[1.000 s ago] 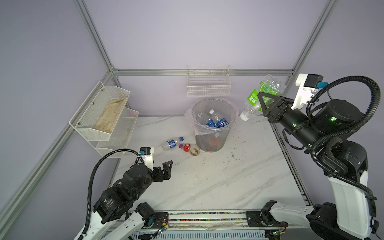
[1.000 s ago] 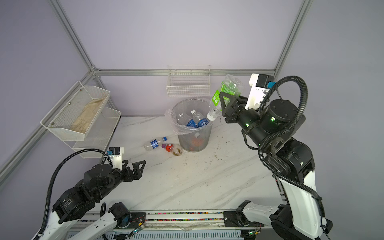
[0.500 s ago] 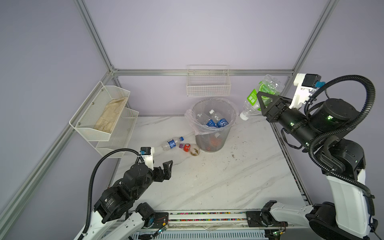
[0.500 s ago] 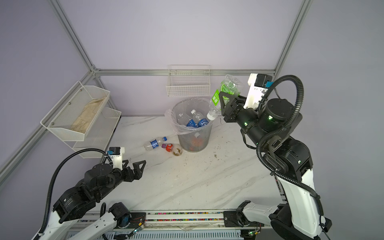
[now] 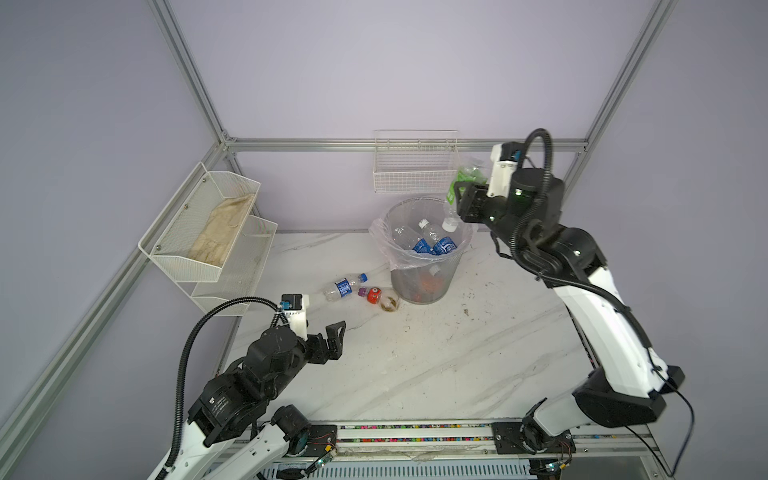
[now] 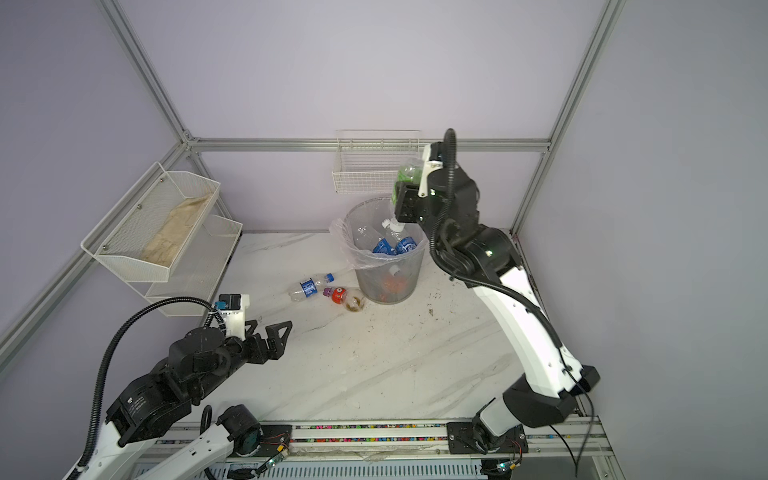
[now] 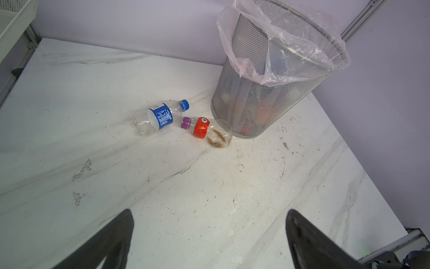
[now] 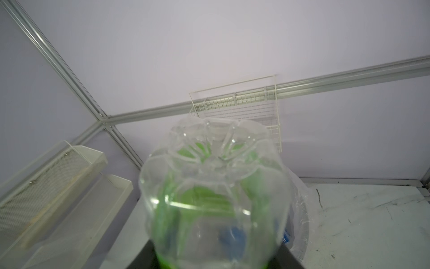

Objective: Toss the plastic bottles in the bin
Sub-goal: 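Swing the right gripper over the wastebasket and open it to drop the bottle, then draw the right gripper back while the left gripper reaches toward the blue-labelled bottle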

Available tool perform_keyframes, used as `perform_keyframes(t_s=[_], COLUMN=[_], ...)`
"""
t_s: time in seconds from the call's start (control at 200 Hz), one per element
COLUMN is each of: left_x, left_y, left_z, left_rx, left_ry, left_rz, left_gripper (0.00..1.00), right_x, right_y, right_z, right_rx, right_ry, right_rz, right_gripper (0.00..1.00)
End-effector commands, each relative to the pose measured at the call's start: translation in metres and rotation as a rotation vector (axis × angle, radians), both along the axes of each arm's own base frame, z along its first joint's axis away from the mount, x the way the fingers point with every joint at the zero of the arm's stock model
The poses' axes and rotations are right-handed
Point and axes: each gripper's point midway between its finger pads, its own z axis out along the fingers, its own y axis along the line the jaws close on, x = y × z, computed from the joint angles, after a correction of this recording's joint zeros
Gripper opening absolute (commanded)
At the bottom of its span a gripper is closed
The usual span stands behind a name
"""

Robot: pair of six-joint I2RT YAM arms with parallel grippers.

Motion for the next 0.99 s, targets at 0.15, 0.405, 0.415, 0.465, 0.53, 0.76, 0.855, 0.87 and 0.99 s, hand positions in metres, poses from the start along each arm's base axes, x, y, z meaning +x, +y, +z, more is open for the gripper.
perform_keyframes(t_s=[0.15,0.405,0.415,0.465,0.53,0.76,0.855,0.87,0.99], left_x=[-0.010,-0.005,-0.005,-0.004,-0.004,-0.006,-0.005,-0.005,-0.003], left_y=[0.011,0.005,0.004,0.004,0.004,0.005,0.005,0.005,0.001], left_z=[0.017,0.014,0.014,0.014,0.015,0.015,0.015,0.015,0.014], left_rx=[-0.055,-0.048,-0.048,-0.048,-0.050,-0.055,-0.053,-0.053,-0.050], left_ry=[-0.052,-0.034,-0.034,-0.033,-0.035,-0.040,-0.037,-0.036,-0.037], left_rz=[0.022,0.013,0.012,0.013,0.011,0.013,0.013,0.013,0.000], left_gripper=[1.00,1.00,1.00,1.00,1.00,1.00,1.00,1.00,1.00], right_x=[-0.009,-0.025,-0.026,-0.028,-0.031,-0.041,-0.044,-0.045,-0.049], right_y=[-0.016,-0.030,-0.031,-0.032,-0.033,-0.039,-0.041,-0.041,-0.045], right_z=[-0.024,-0.028,-0.028,-0.026,-0.026,-0.029,-0.031,-0.031,-0.035], right_rx=[0.011,0.016,0.018,0.024,0.028,0.043,0.044,0.044,0.040], right_ry=[-0.006,0.012,0.012,0.009,0.009,0.011,0.015,0.015,0.020], right_rz=[-0.040,-0.052,-0.051,-0.049,-0.044,-0.038,-0.037,-0.036,-0.039], right_gripper=[0.97,0.97,0.97,0.97,0.97,0.97,0.98,0.97,0.97])
